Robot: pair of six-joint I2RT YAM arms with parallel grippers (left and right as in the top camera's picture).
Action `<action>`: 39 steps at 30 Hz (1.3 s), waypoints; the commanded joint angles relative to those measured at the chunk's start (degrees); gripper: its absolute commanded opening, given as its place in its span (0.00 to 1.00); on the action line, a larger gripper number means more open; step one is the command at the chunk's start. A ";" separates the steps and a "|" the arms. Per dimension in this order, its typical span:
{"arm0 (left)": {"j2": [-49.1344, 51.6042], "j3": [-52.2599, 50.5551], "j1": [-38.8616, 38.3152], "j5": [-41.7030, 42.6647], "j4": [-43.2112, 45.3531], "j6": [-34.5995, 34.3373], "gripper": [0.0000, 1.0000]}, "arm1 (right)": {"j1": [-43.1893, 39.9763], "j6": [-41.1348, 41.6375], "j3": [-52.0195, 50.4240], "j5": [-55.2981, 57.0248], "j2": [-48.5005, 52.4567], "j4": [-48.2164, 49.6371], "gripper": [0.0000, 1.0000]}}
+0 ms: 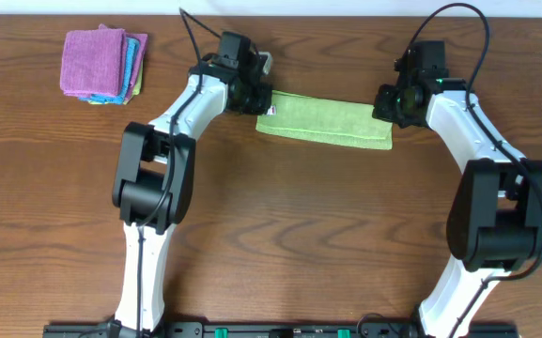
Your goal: Fold the cloth
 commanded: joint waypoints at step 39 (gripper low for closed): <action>-5.90 9.01 4.63 -1.29 -8.72 -0.48 0.06 | -13.31 -5.60 3.98 -23.08 10.34 -8.39 0.01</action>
